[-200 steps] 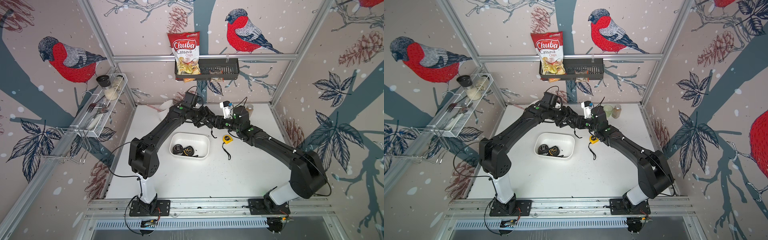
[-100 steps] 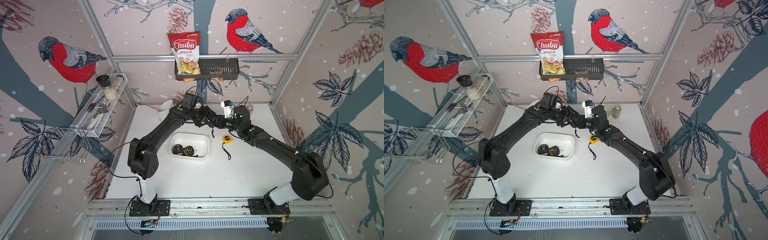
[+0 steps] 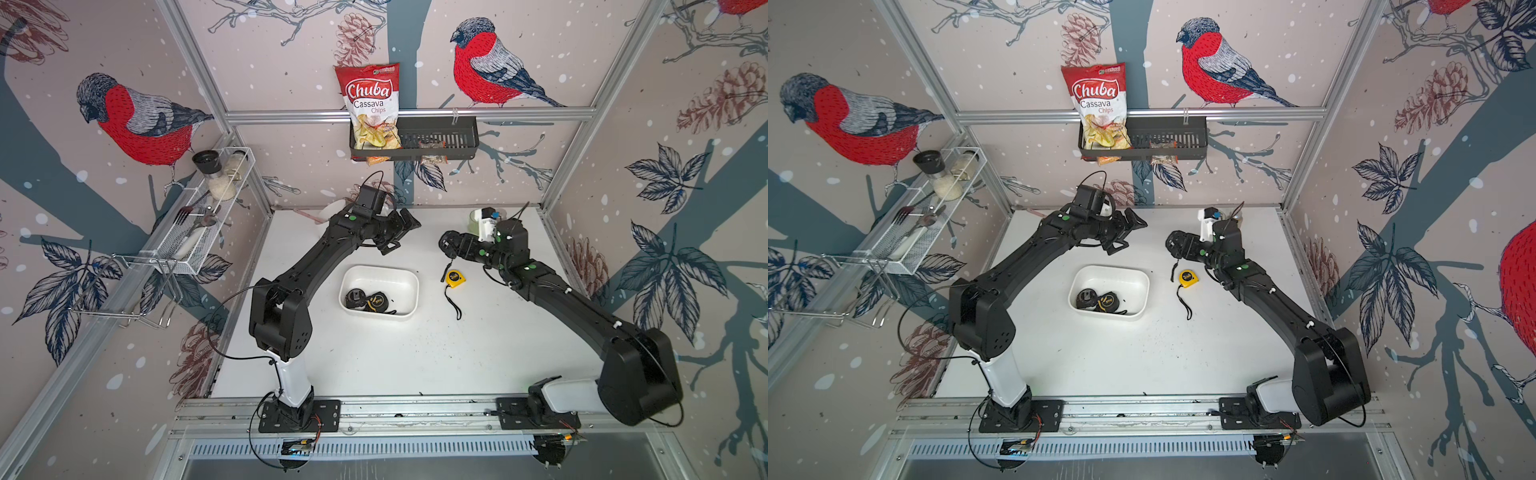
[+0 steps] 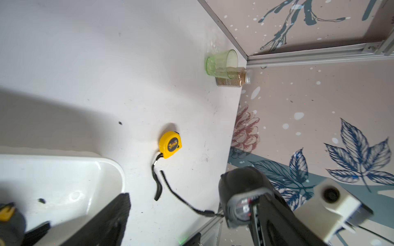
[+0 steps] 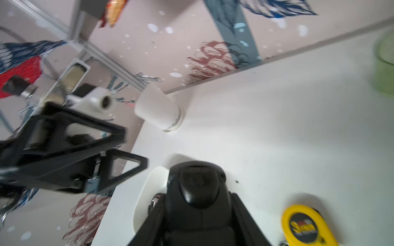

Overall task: Take the tape measure out of the storage box
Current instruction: Place the tape measure at the center of the board.

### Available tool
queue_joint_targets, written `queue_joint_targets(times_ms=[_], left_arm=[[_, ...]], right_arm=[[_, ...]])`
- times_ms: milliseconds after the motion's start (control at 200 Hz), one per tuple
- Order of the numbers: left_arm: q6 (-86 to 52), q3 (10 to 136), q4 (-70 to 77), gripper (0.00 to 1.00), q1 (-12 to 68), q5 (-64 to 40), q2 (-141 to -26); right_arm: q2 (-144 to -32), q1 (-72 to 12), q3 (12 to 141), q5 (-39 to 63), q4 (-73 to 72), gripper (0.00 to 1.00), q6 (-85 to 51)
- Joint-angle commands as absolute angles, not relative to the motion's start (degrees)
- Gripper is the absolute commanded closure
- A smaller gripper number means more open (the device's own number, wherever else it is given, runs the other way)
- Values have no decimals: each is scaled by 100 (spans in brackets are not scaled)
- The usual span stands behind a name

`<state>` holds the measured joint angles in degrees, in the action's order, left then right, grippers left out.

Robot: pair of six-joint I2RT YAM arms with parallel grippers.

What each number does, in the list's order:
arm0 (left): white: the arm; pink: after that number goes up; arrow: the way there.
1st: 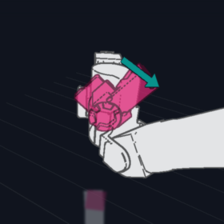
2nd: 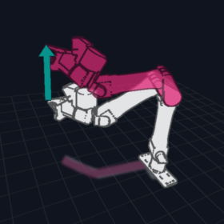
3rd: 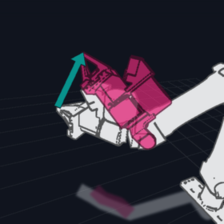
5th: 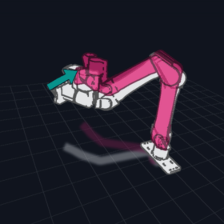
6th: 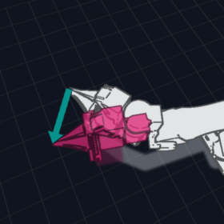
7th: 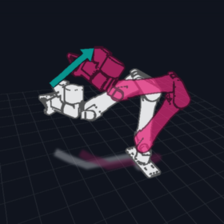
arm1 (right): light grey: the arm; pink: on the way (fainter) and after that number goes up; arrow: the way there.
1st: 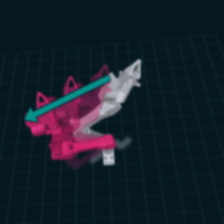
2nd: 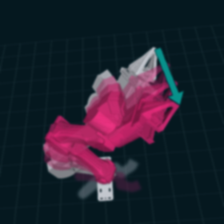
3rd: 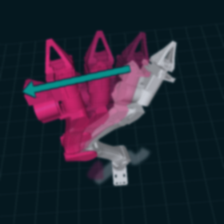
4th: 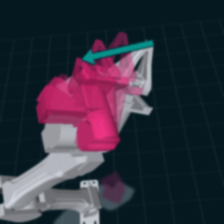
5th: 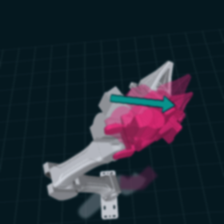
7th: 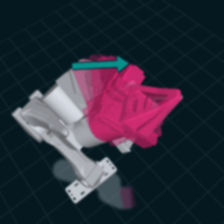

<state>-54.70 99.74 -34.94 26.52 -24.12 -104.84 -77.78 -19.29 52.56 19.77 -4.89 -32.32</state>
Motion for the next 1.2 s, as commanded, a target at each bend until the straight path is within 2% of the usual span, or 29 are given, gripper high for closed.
queue_joint_targets(times_ms=[0,160,450,880,1196], left_arm=[[-4338,10430,-4754,3,2643,-1344,-10611],[-3351,10856,-6001,3,2686,-177,-10896],[-3104,9912,-6065,3,2810,337,-10705],[-3055,9448,-5924,4,3109,564,-10933],[-2959,9286,-5966,4,3140,659,-10951]], right_arm=[[-7655,-1392,4863,2114,-419,100,-3670],[-7698,-771,4331,2231,-144,100,-3819],[-8231,-525,3601,2458,-484,100,-4253],[-9282,-807,3962,2625,-561,100,-4373],[-9259,-951,3974,2157,127,98,-4161]])
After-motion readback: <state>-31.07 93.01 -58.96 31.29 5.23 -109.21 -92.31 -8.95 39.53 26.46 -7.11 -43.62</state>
